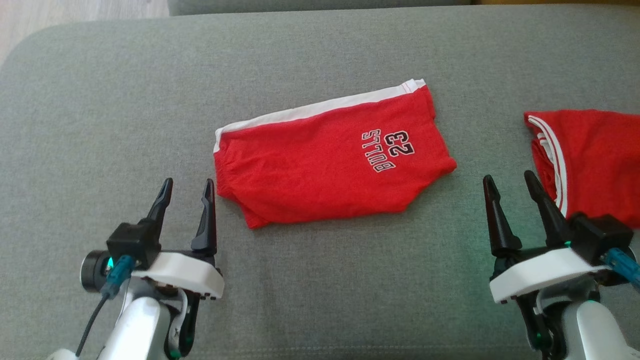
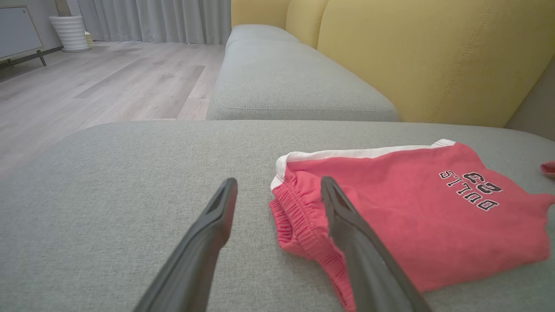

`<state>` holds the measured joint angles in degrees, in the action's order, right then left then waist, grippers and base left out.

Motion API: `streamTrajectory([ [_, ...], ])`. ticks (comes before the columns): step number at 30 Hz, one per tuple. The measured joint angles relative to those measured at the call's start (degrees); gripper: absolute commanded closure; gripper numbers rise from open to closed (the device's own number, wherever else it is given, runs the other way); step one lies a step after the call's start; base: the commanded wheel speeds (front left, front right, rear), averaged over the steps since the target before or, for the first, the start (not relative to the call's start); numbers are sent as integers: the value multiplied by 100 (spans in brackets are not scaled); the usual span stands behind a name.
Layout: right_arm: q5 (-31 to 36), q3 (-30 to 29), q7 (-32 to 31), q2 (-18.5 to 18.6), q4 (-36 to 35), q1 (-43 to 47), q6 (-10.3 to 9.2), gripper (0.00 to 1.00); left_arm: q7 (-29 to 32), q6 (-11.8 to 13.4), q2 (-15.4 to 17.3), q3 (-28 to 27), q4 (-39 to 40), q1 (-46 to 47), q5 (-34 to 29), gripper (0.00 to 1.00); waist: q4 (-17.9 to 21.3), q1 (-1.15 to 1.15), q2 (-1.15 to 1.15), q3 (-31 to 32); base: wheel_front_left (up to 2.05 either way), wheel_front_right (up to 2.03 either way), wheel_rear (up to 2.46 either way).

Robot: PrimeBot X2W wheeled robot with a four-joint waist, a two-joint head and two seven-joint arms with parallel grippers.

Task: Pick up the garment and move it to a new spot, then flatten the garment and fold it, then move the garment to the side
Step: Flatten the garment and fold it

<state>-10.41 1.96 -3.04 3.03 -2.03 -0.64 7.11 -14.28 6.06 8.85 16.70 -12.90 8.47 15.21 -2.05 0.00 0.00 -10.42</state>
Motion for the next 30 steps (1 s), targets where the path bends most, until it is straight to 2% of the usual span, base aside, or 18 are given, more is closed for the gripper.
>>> streamTrajectory([
  [7, -2, -54, -52, -10, 286, -69, 0, 0, 0, -1, -1, 86, 0, 47, 1, 0, -79, 0, 0, -125, 0, 0, 0],
  [10, -2, -62, -52, -8, 768, -443, 0, 0, 0, -1, -20, 108, 2, 196, 1, 0, -151, 0, 0, -252, 0, 0, 0],
  [17, 25, 180, -59, 112, 2388, -1859, 0, 0, -1, -45, -157, 153, -42, 508, 1, 0, -364, 0, 0, -556, 0, 0, 0],
  [22, 31, 179, -100, 130, 3244, -2120, 0, 0, -1, -58, -253, 163, -112, 625, 1, 0, -546, 0, 0, -680, 0, 0, 0],
  [25, 19, 179, -112, 131, 3496, -2336, 0, 0, -1, -59, -294, 136, -99, 634, 0, 0, -591, 0, 0, -726, 0, 0, 0],
  [26, -32, 183, -130, 131, 3578, -2429, 0, 11, -1, -59, -316, 130, -97, 634, -1, 0, -598, 0, 0, -733, 0, 0, 0],
  [27, -75, 204, -157, 131, 3652, -2510, 0, 11, -1, -59, -335, 120, -96, 634, -1, 0, -600, 0, 0, -735, 0, 0, 0],
  [28, -126, 236, -164, 131, 3724, -2576, 0, 75, -1, -59, -347, 111, -88, 634, -2, 0, -598, 0, 0, -735, 0, 0, 0],
  [29, -209, 261, -179, 131, 3779, -2615, -1, 100, -1, -60, -352, 103, -76, 634, -5, 0, -596, 0, 0, -733, 0, 0, 0],
  [30, -268, 293, -178, 131, 3812, -2633, 0, 100, -2, -79, -352, 92, -67, 633, -29, 0, -593, 0, 0, -730, 0, 0, 0],
])
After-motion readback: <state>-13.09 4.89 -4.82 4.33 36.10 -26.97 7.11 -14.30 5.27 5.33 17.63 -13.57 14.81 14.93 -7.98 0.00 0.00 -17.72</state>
